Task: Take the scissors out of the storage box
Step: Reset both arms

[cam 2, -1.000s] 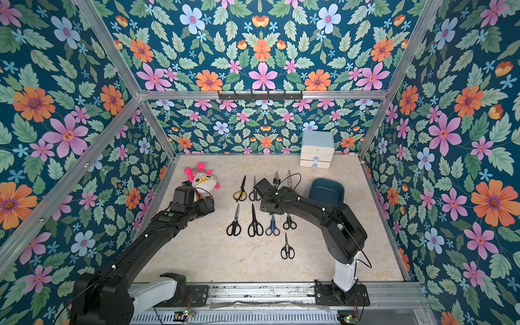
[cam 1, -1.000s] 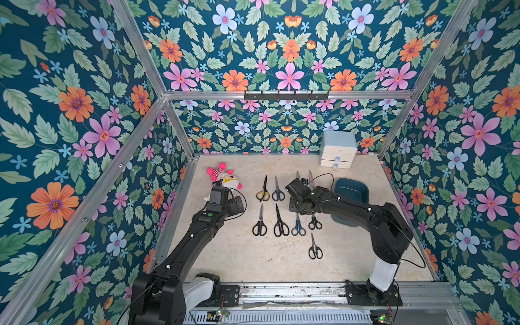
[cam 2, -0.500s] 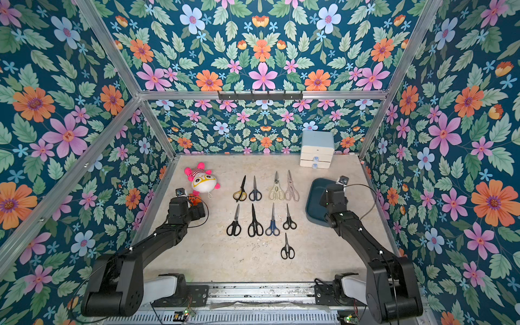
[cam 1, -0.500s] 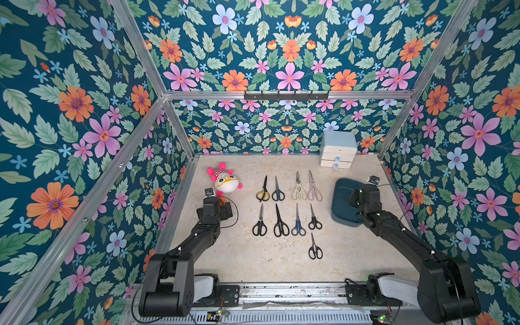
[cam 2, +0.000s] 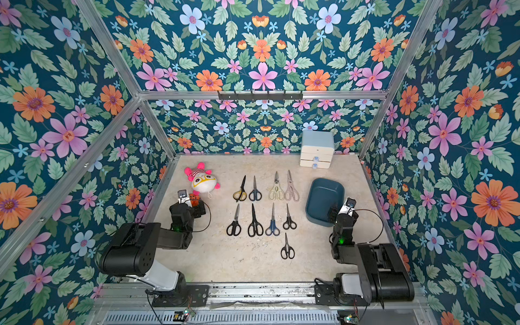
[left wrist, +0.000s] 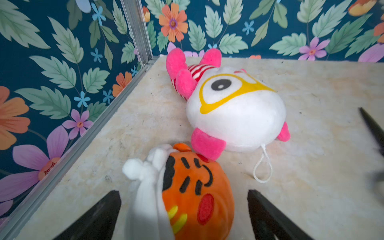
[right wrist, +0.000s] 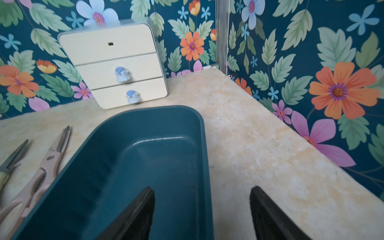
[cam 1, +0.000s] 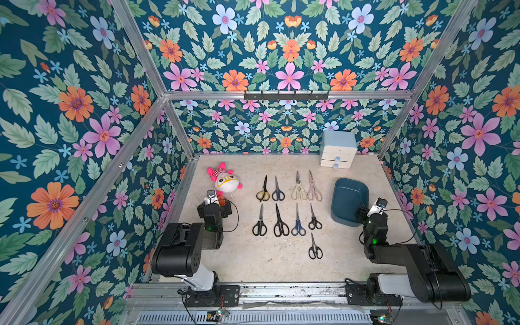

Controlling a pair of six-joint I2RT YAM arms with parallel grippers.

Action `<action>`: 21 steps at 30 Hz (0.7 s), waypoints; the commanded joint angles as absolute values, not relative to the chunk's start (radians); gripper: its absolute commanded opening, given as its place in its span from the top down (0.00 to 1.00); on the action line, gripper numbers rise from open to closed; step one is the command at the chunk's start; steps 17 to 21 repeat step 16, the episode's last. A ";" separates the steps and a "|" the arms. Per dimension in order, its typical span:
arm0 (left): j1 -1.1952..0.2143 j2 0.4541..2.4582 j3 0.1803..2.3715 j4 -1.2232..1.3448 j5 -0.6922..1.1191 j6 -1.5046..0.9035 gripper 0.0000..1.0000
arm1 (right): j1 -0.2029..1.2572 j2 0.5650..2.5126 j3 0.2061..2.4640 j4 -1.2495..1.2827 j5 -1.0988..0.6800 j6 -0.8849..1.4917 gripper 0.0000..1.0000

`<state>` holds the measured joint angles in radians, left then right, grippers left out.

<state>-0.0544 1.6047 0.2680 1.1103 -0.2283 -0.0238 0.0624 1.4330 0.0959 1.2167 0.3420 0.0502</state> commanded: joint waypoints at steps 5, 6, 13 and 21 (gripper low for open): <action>-0.057 1.599 0.279 1.225 -0.199 -0.004 0.01 | 0.043 1.435 0.129 1.324 0.335 0.061 0.01; -0.057 1.600 0.278 1.235 -0.200 -0.003 0.01 | 0.043 1.461 0.116 1.407 0.342 0.046 0.01; -0.055 1.601 0.284 1.221 -0.196 -0.005 0.01 | 0.042 1.452 0.126 1.362 0.320 0.049 0.01; -0.054 1.600 0.284 1.218 -0.196 -0.004 0.01 | 0.026 1.451 0.130 1.352 0.288 0.057 0.01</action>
